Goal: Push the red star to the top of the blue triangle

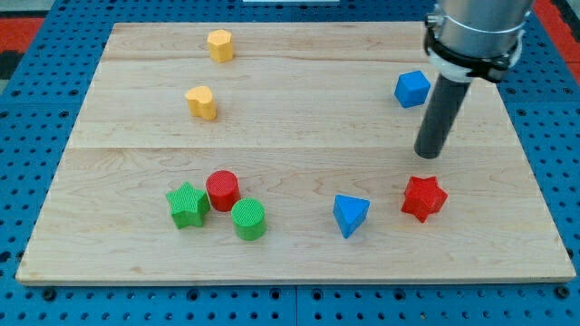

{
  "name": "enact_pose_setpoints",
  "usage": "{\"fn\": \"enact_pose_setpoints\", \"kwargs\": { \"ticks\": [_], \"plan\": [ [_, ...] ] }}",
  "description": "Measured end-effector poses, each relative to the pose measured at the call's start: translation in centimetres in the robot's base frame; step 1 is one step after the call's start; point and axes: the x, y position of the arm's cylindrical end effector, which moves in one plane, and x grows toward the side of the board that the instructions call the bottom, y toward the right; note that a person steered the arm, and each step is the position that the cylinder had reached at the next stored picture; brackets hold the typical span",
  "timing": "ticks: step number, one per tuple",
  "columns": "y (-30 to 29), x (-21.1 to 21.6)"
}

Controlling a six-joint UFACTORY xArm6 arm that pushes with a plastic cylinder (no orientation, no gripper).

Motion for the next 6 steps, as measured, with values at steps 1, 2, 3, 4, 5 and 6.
{"fn": "enact_pose_setpoints", "kwargs": {
  "ticks": [1, 2, 3, 4, 5, 6],
  "plan": [
    [1.3, 3.7],
    [5.8, 6.0],
    [-1.4, 6.7],
    [-11.5, 6.7],
    [-10.4, 8.7],
    [-10.2, 8.8]
  ]
}}
